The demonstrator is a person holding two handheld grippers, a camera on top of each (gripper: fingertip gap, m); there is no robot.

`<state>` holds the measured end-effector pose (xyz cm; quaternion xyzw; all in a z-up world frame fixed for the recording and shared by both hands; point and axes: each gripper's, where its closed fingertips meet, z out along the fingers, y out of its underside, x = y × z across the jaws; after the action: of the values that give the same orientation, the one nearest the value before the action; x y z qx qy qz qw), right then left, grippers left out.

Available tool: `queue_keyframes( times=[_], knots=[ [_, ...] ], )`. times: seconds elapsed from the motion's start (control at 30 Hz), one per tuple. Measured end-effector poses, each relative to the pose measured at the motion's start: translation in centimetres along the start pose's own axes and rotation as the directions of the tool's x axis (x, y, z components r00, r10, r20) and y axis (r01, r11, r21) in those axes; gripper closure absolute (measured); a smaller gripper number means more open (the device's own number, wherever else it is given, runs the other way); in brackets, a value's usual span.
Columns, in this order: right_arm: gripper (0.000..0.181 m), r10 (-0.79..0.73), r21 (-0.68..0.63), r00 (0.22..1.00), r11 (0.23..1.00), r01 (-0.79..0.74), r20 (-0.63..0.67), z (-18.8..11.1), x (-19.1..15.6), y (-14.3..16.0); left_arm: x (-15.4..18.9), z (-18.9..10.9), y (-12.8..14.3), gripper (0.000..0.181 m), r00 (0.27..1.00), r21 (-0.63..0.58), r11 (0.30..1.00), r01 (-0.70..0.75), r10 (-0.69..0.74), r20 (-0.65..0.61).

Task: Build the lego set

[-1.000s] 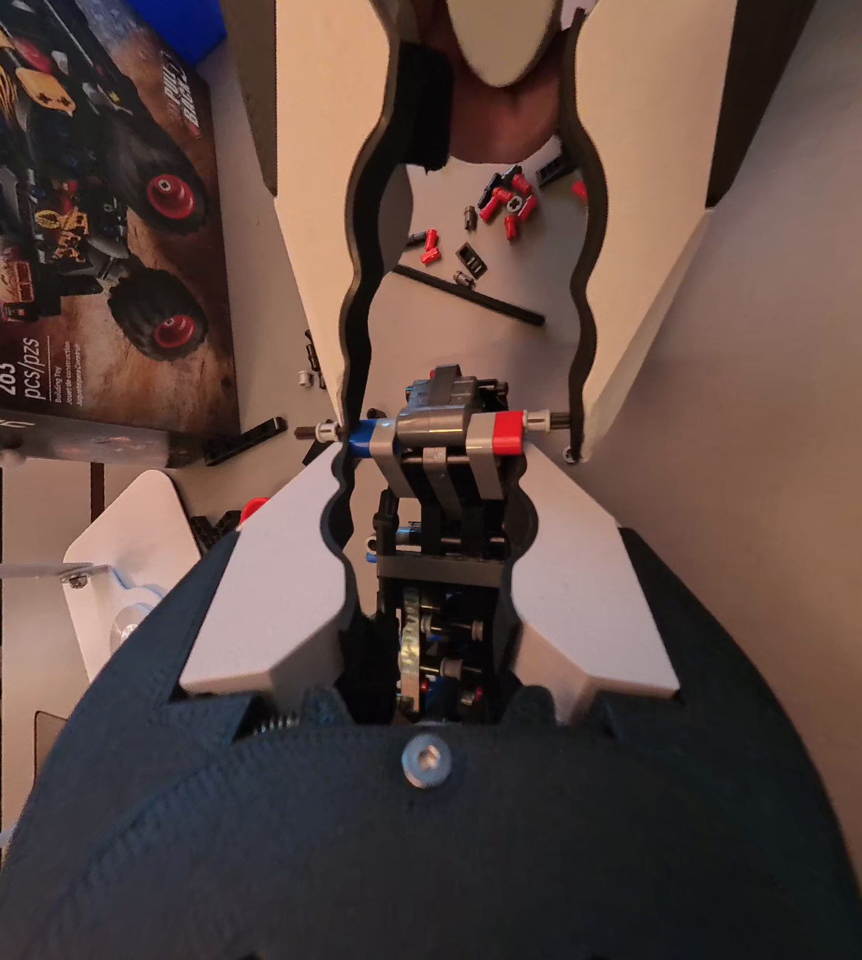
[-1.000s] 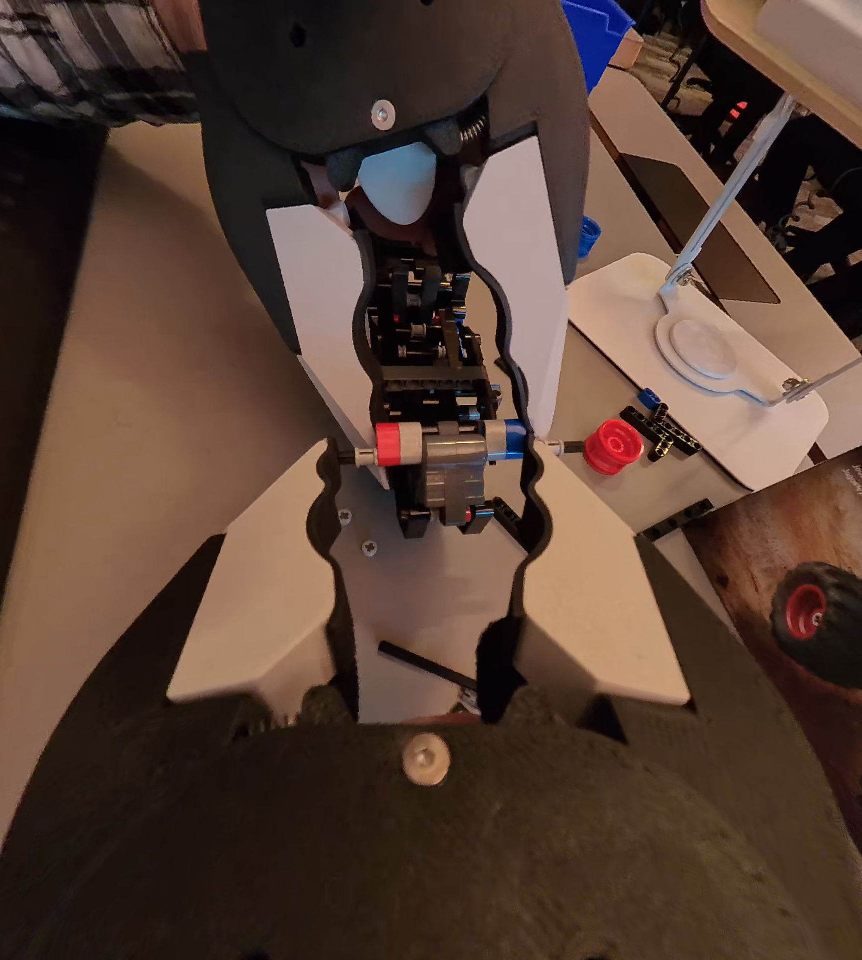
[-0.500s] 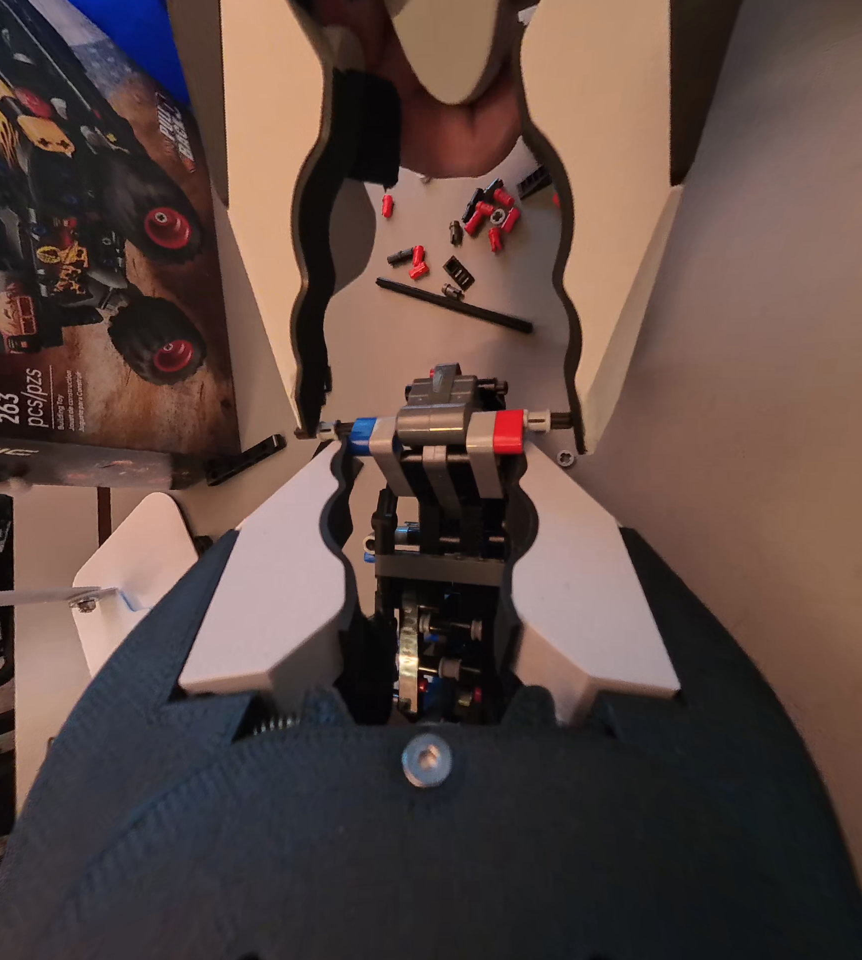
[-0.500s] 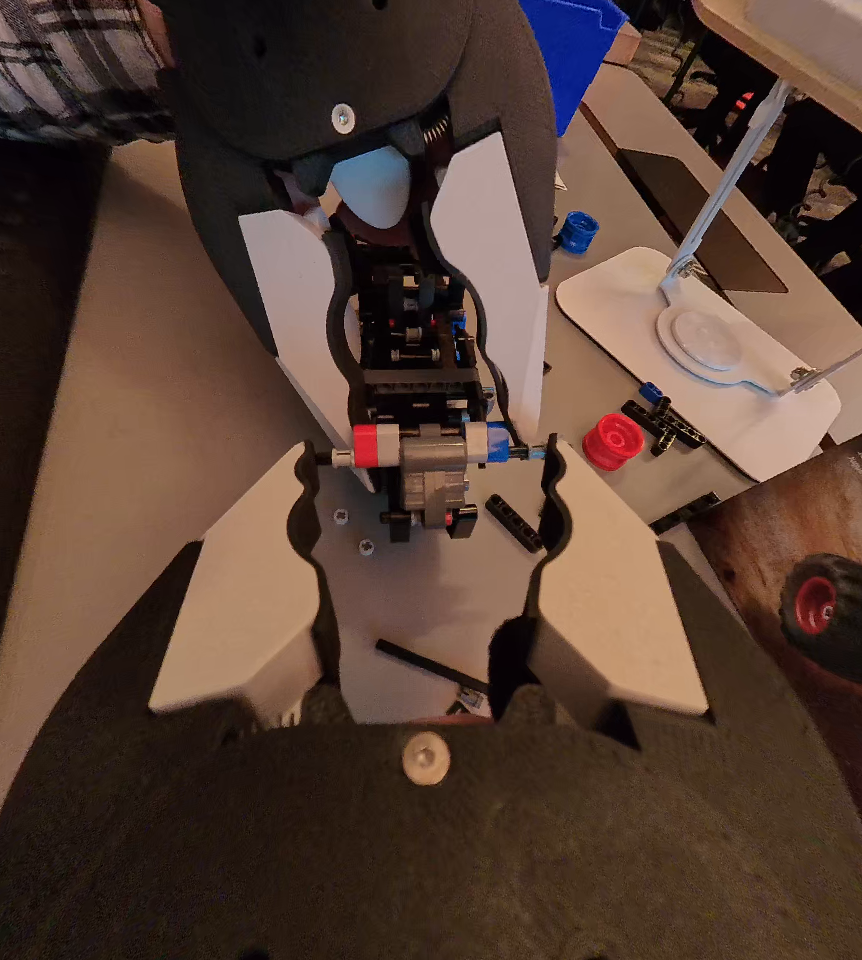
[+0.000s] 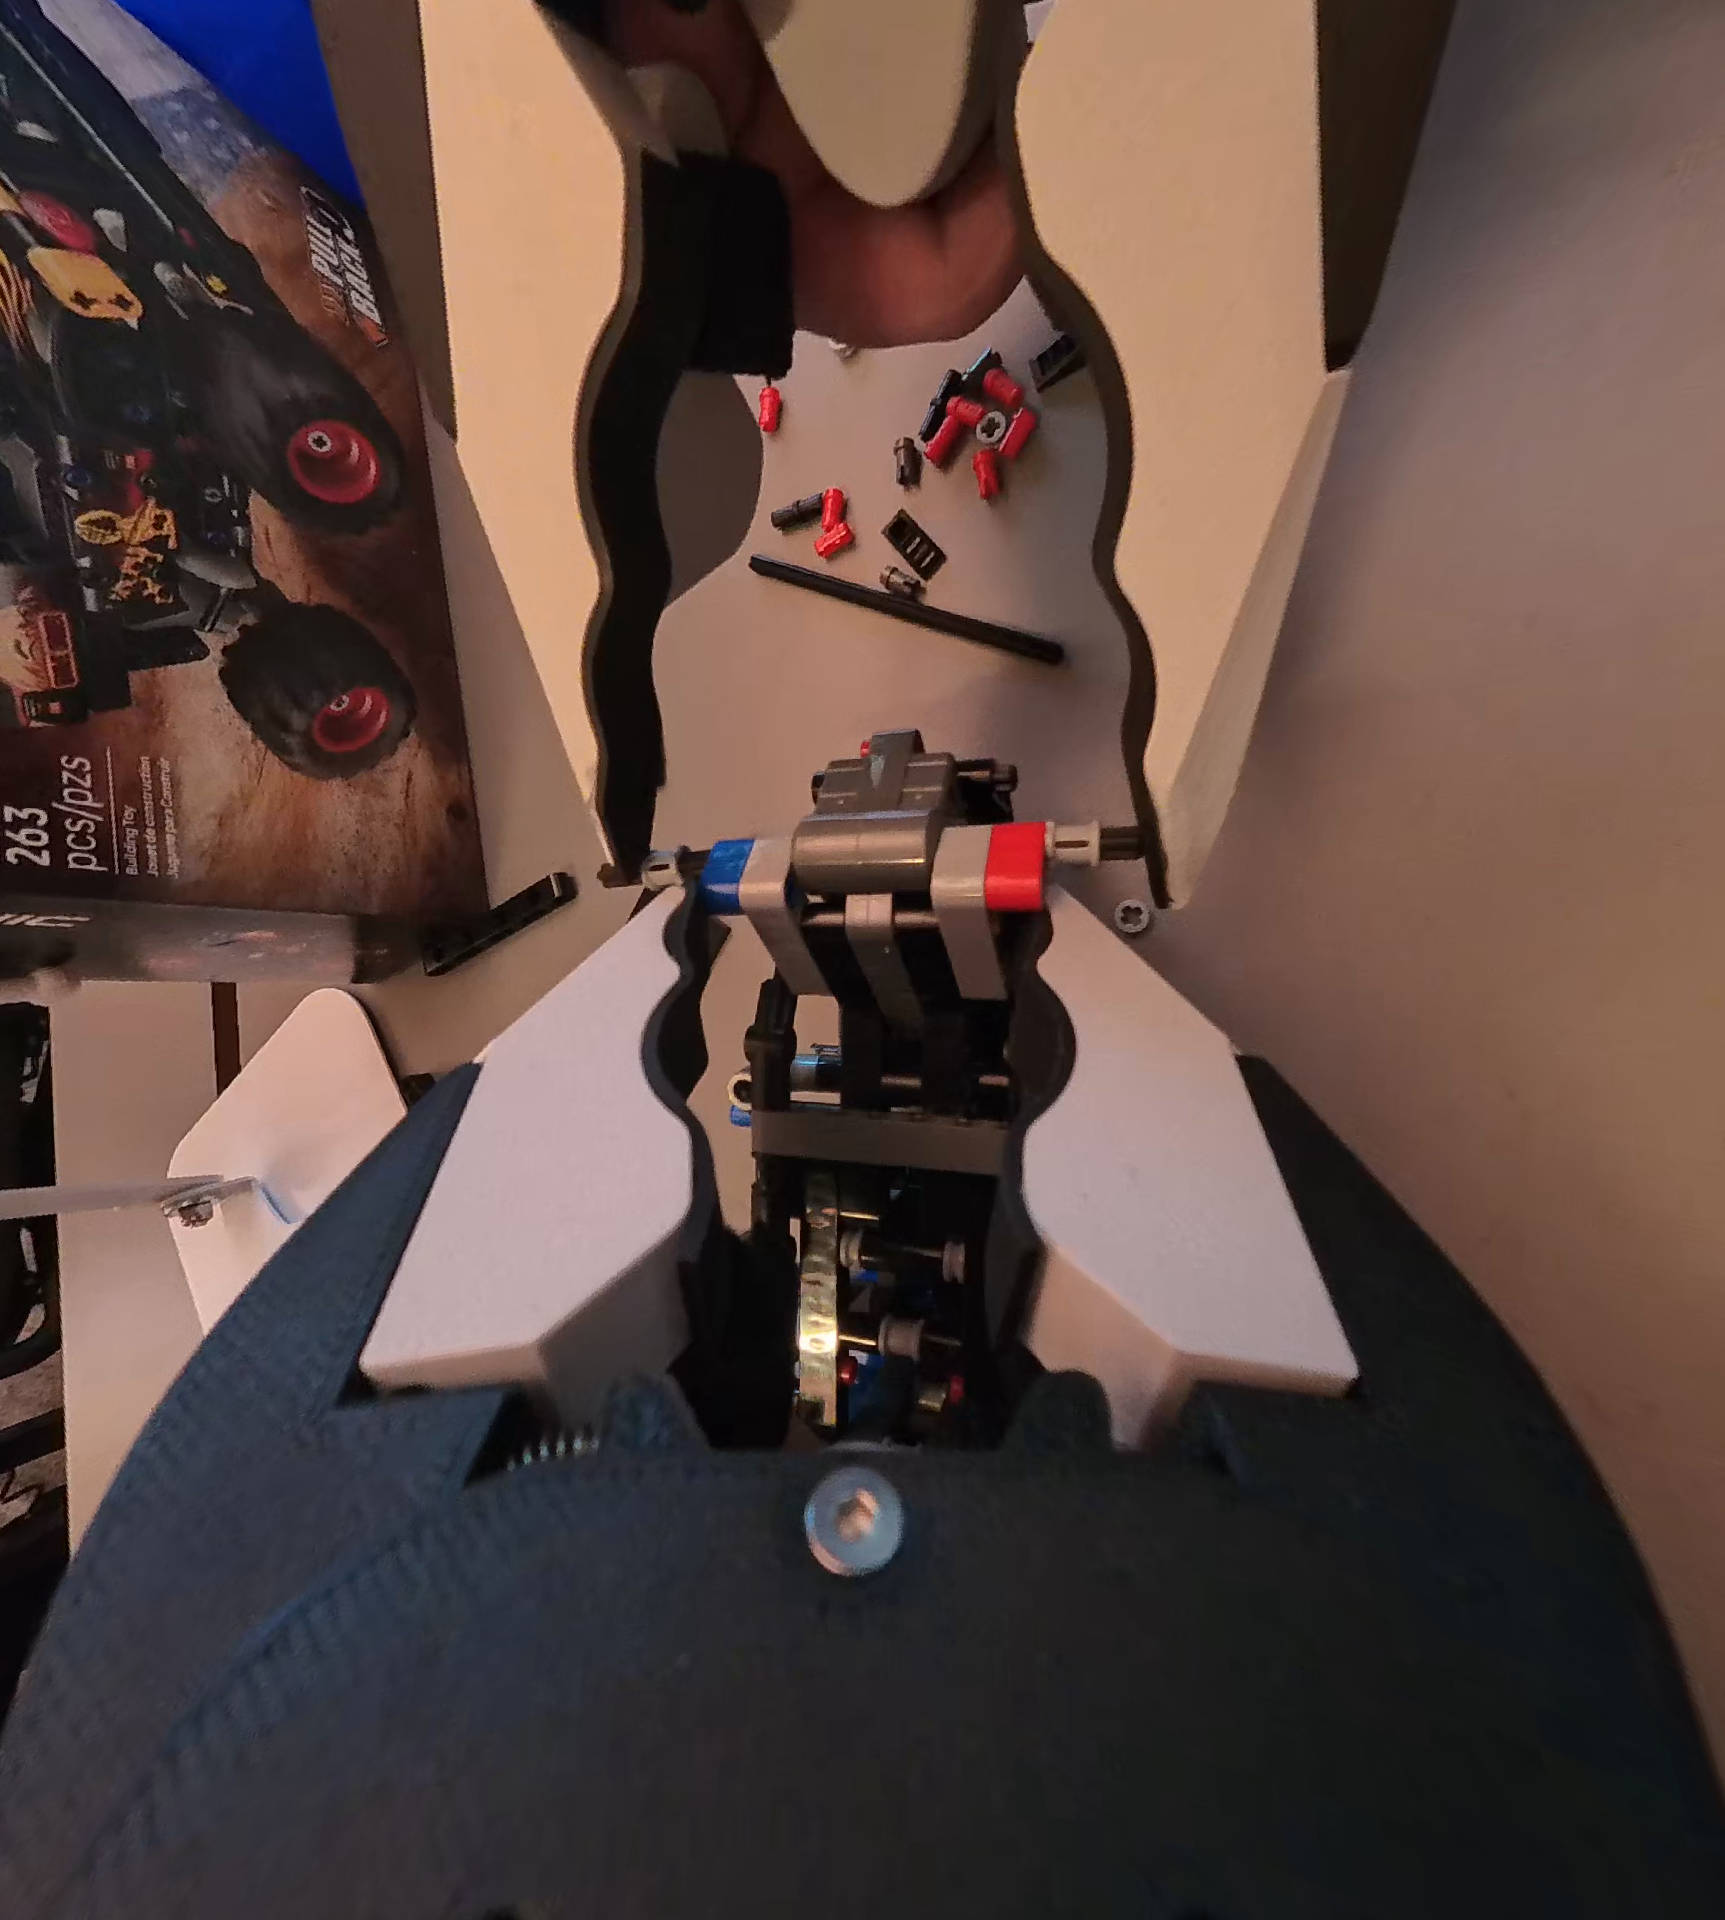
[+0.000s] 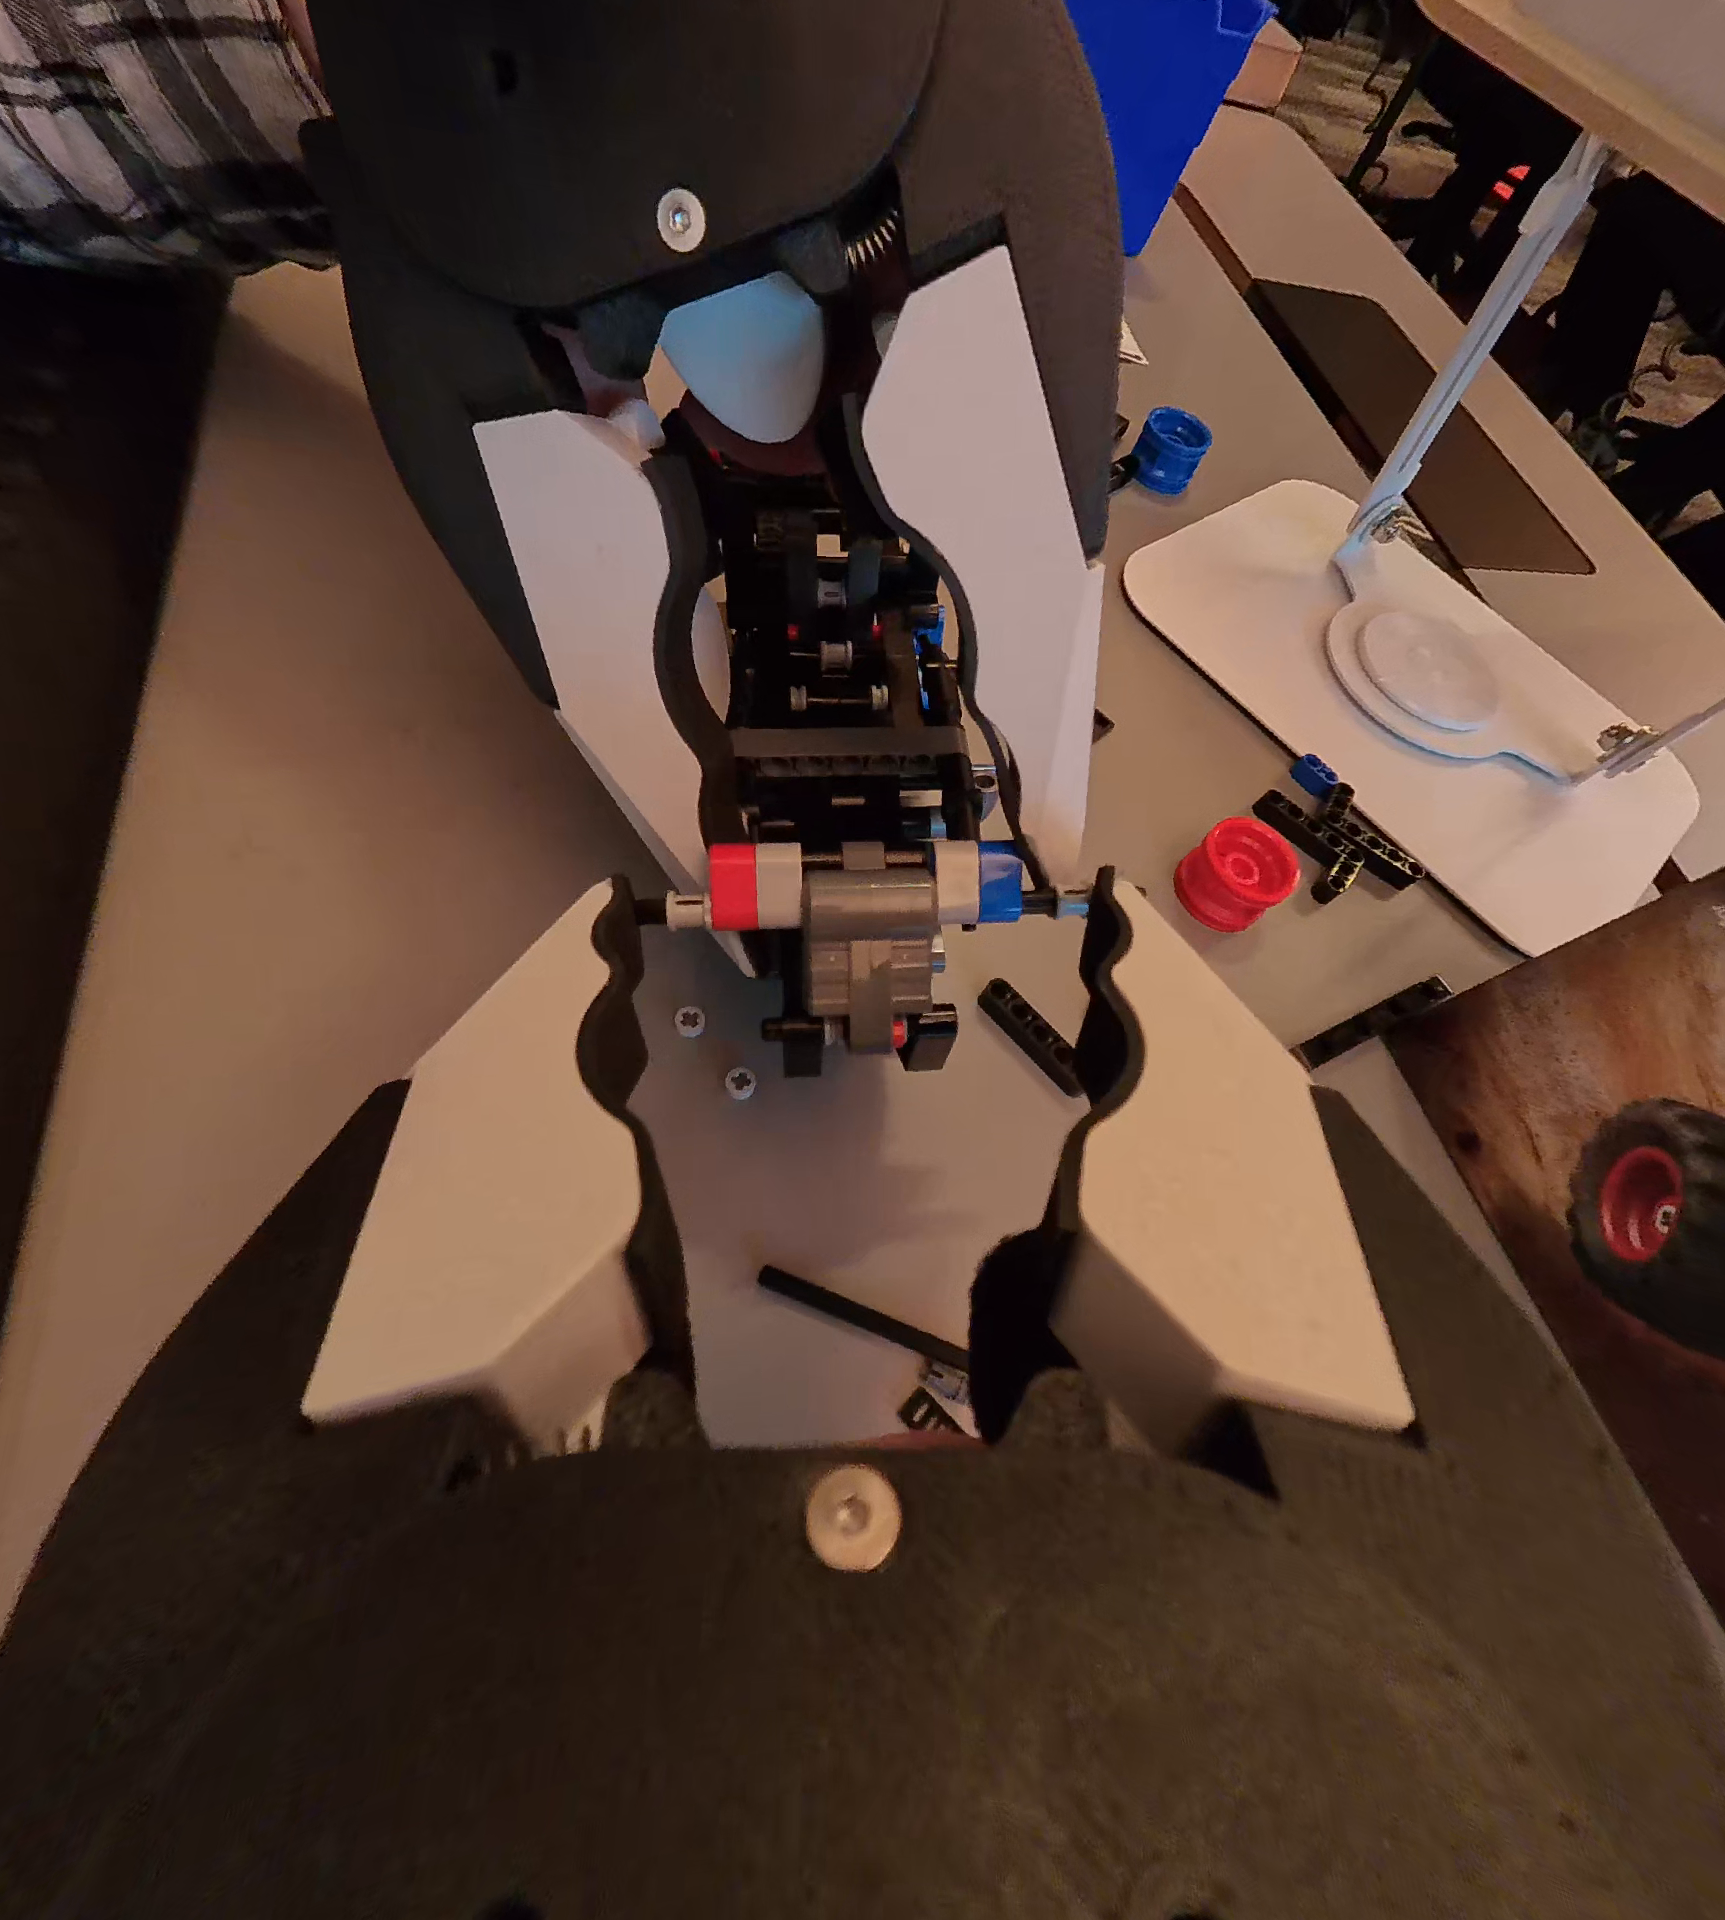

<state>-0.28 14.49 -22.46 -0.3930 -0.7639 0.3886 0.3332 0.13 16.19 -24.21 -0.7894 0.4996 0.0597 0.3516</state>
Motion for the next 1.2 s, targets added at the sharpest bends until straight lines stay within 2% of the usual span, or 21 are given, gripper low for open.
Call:
queue_keyframes(
  times=[0.87,0.9,0.97,1.2],
  knots=[
    [0.098,-0.016,0.01,1.0,1.0,0.016,-0.01,-0.03,-0.19,-0.2,-0.09,-0.18,0.28,0.125,1.0,0.031,1.0,0.003,-0.003,-0.017],
    [0.099,-0.011,0.015,1.0,1.0,0.011,0.002,-0.18,-0.19,-0.13,-0.08,-0.23,0.32,0.125,1.0,0.037,0.999,0.001,0.0,-0.02],
    [0.115,-0.02,0.001,1.0,1.0,0.02,0.012,-0.46,-0.1,0.32,-0.08,-0.3,0.42,0.125,1.0,0.042,0.999,0.005,-0.004,-0.028],
    [0.119,0.005,0.014,1.0,1.0,-0.005,0.011,-0.47,0.03,0.05,-0.04,-0.28,0.39,0.124,1.0,0.042,0.999,0.004,-0.003,-0.028]
  ],
)
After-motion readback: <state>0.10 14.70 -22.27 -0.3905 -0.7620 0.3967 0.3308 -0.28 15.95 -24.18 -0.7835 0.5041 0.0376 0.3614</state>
